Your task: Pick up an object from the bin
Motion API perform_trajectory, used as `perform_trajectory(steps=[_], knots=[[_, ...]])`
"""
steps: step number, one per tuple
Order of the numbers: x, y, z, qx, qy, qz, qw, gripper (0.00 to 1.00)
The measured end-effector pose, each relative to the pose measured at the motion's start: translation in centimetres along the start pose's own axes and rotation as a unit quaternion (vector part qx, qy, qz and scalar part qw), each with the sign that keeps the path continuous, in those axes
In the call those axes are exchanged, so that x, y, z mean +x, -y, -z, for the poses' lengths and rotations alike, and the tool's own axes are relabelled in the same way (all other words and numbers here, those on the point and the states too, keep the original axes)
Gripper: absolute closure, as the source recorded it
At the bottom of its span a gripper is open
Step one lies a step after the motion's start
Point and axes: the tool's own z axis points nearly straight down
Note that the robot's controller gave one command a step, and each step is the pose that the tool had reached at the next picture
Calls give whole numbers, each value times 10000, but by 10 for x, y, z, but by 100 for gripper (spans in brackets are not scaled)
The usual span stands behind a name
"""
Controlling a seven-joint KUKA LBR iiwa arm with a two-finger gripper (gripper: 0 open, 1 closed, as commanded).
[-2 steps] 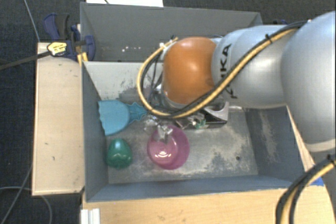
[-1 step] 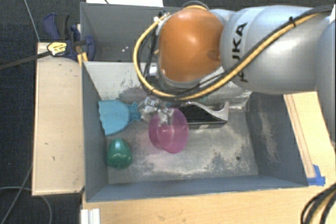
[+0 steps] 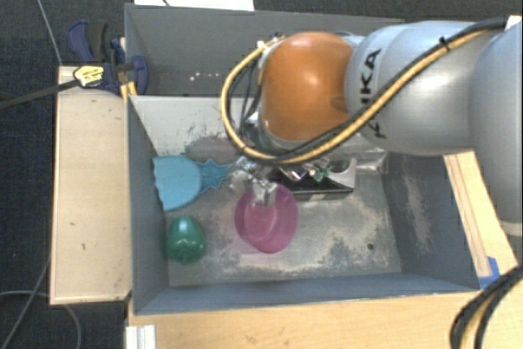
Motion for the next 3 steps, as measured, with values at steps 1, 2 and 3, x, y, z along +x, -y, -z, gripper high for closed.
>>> perform_trajectory(steps=[1, 2, 3], knots=[[-1, -5, 18, -29, -38, 217, 9998, 100], [38, 30, 25, -26, -31, 759, 9971, 100], [18, 3, 145, -17, 28, 782, 9969, 100]])
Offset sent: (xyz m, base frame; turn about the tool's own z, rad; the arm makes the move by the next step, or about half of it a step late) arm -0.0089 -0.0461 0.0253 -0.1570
